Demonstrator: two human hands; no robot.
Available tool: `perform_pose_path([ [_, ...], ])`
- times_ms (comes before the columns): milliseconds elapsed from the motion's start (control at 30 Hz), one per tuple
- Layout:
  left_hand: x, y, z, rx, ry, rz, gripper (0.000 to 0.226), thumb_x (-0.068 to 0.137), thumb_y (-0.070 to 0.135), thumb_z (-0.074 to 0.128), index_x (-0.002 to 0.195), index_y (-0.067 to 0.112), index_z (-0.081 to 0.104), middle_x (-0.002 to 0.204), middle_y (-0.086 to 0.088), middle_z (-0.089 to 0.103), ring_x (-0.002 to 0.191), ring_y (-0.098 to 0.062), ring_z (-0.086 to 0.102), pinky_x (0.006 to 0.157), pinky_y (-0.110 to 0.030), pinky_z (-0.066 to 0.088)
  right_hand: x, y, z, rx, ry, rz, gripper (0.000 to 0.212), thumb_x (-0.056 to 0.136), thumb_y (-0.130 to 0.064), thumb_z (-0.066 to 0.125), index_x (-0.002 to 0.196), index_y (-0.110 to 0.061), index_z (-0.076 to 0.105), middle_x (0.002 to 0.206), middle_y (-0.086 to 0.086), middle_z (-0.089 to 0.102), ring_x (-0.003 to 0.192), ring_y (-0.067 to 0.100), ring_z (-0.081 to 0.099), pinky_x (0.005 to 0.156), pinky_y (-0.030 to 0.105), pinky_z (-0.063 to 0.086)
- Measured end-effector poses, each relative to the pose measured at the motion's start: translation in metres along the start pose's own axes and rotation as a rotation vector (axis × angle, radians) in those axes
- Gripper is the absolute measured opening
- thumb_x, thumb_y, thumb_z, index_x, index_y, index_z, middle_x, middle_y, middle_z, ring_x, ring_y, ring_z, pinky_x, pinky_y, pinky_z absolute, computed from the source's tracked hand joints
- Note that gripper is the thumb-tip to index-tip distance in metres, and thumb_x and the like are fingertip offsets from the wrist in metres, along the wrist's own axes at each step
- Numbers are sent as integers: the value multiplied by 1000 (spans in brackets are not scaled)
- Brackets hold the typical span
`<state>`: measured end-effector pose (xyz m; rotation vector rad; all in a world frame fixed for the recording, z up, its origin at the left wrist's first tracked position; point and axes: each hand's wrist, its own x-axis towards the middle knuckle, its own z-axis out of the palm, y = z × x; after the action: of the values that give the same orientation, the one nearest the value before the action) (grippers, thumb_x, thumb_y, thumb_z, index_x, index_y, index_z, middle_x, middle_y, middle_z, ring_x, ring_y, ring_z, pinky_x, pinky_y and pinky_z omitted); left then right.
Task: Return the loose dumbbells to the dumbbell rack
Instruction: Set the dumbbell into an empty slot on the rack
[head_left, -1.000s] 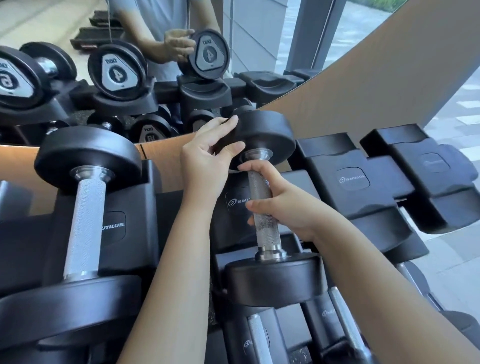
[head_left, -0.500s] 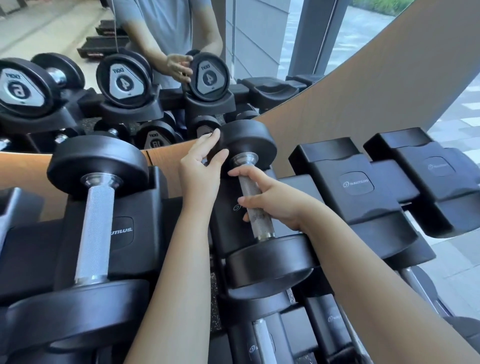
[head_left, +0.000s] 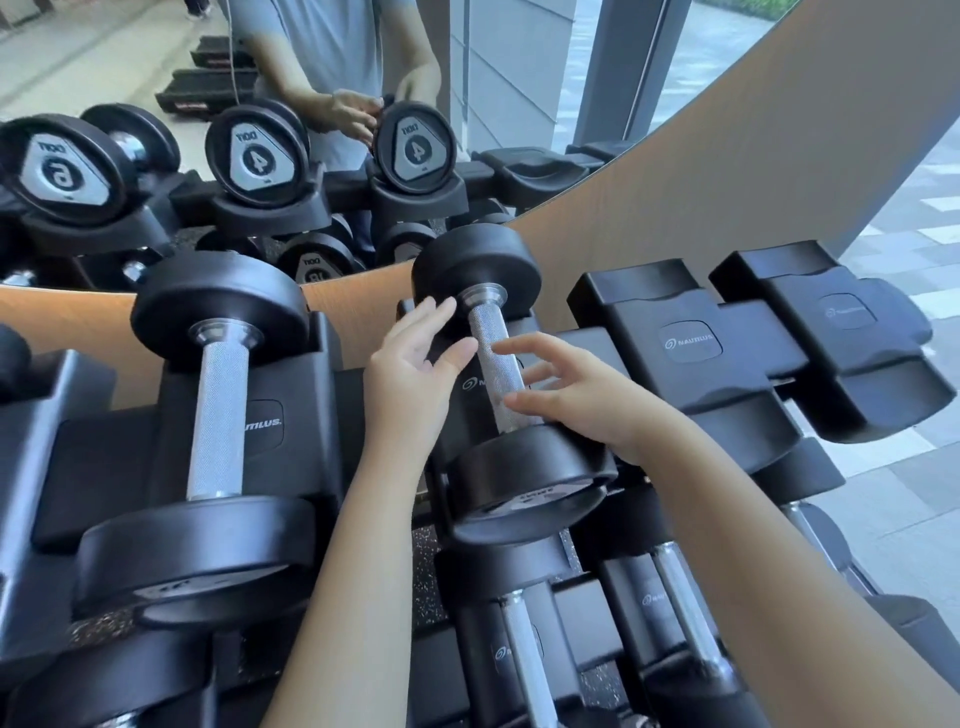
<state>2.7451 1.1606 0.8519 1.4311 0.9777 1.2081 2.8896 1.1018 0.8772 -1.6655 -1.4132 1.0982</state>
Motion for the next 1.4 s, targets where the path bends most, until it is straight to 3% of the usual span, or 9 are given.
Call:
perform_pose_path([
  [200,-56,8,-1,-59,-137,19,37,79,1,66,112,19,62,127,2,56,115,-5,54,100,-20,41,-44,10,0,77,92,-114,22,86,-19,61,103,-32,61,112,7,63,93,15,63,90,27,47],
  [333,-77,2,-2,120,-157,119,36,74,27,71,104,44,63,122,14,58,117,-4,53,104,-35,39,-59,20,0,37,116,-176,27,82,-20,65,99,-39,59,110,-11,63,107,4,57,98,33,43],
  [600,-96,3,-7,309,-156,175,44,76,11,71,115,27,59,117,13,57,112,5,50,102,-14,34,-71,40,-3,-54,122,-203,38,77,-31,70,108,-47,54,117,-4,57,112,8,51,96,22,39],
  [733,-100,1,-7,355,-155,228,48,76,6,71,120,19,58,113,15,55,105,20,44,96,-4,30,-72,44,-2,-126,143,-210,47,77,-24,72,118,-35,52,119,-2,55,114,10,49,97,13,33],
  [900,-103,0,-8,378,-157,226,53,77,4,69,121,28,52,108,21,50,101,22,42,90,-1,29,-71,43,1,-163,178,-221,44,77,-20,71,113,-36,51,118,0,55,110,15,49,95,13,32],
  [1067,-106,-3,-3,389,-94,252,52,77,-2,67,123,18,55,104,6,53,96,16,44,89,-2,30,-71,45,4,-137,188,-218,46,78,-20,69,107,-47,47,118,7,53,112,26,49,102,34,35],
  [1233,-104,1,-1,483,-116,246,49,77,-2,67,121,18,58,105,0,53,102,-16,50,91,-10,31,-73,44,7,-63,207,-185,41,65,-44,64,101,-57,50,115,14,53,103,36,54,96,50,42],
  [1300,-102,4,-2,522,-129,248,47,78,-1,66,120,18,59,107,-3,56,105,-23,51,91,-18,32,-73,45,7,10,175,-172,41,67,-37,66,103,-51,52,113,18,55,101,34,56,95,52,43],
  [1400,-100,10,1,583,-151,263,46,78,0,66,120,18,60,108,-7,57,105,-25,50,88,-15,29,-74,51,6,201,124,-162,39,75,-16,64,108,-34,54,111,16,59,101,23,58,97,49,45],
])
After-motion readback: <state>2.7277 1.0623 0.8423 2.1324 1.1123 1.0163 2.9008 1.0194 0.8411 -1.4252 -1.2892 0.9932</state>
